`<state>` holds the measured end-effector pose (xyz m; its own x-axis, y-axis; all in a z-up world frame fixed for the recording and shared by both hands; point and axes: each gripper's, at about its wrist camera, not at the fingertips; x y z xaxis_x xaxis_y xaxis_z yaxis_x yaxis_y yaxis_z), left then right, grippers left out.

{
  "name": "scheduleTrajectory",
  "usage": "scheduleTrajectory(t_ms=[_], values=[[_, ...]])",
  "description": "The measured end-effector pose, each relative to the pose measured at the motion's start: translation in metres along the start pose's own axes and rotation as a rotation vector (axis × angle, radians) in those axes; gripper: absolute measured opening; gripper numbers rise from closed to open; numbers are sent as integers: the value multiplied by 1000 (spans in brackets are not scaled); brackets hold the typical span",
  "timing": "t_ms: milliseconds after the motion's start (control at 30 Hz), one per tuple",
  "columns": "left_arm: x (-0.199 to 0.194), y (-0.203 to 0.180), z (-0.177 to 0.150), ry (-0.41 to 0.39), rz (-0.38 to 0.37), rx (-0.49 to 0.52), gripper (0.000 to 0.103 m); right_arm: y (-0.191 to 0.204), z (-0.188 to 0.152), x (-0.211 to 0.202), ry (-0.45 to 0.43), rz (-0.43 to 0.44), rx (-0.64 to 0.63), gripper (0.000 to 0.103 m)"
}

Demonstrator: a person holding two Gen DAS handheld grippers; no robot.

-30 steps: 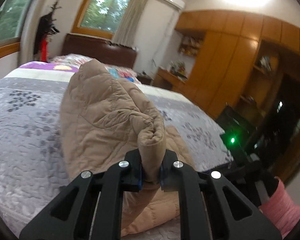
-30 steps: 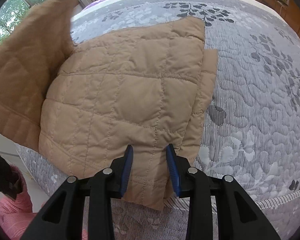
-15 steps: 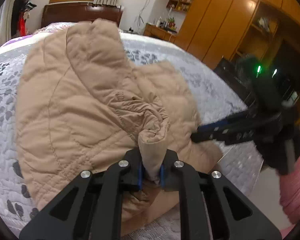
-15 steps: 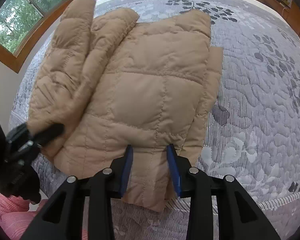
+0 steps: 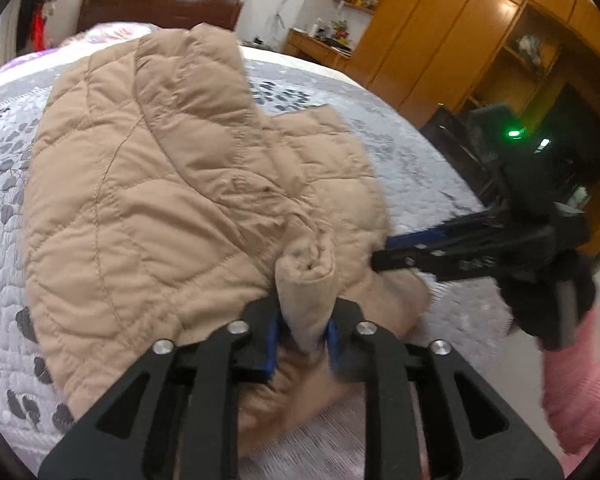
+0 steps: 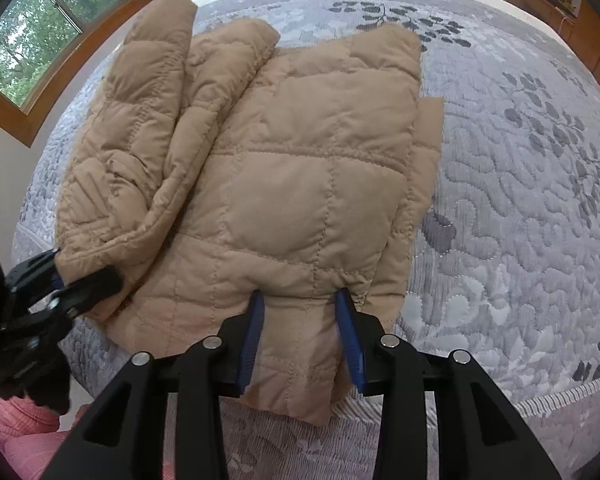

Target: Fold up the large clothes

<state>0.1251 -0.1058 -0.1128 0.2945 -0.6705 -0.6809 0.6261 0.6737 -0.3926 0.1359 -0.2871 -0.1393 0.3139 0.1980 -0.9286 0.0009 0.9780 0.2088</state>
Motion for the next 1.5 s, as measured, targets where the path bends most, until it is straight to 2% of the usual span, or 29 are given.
scheduleTrajectory(t_ms=[100,167,200,233,300,367,433,467,567,667,767,967,1033,1133,1233,1333,1500], values=[[-23,2,-2,7,-76,-32,32,1,1,-18,-38,-24,-4,49],[-46,7,-2,4,-155,-71,33,2,3,-32,-70,-20,-7,50],[-56,10,-2,-15,-150,-79,33,3,5,-37,-78,-9,-9,52],[-63,12,-1,-36,-126,-83,33,4,8,-42,-86,7,-12,56],[-79,21,5,-78,-12,-97,36,11,17,-50,-93,33,-21,62],[-87,36,12,-114,158,-122,36,20,29,-53,-95,51,-29,67],[-86,50,19,-113,316,-142,36,33,43,-55,-88,80,-51,70],[-81,54,24,-109,352,-145,36,36,45,-54,-83,84,-61,72],[-66,72,33,-40,404,-195,34,66,70,-43,-37,32,-98,74],[-55,81,40,22,485,-199,34,80,81,-34,6,6,-115,76],[-58,84,41,34,509,-173,35,86,92,-16,69,7,-97,76],[-52,94,47,46,528,-175,36,80,97,15,135,59,-50,76],[-53,98,46,45,538,-180,36,81,98,21,147,70,-50,67],[-57,106,42,35,555,-198,37,89,98,21,138,76,-89,40],[-60,115,38,36,556,-231,37,102,95,15,100,46,-151,23],[-64,118,35,36,555,-243,37,107,91,5,61,7,-186,14],[-74,104,37,6,545,-215,37,97,86,-36,-17,-5,-189,4]])
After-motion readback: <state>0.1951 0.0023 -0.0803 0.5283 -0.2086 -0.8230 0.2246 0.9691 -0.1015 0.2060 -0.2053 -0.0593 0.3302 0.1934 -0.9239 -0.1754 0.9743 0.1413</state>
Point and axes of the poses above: each gripper's, at about its wrist camera, not at the fingertips, and x roughly the way its jaws point, y to its left, z to its top
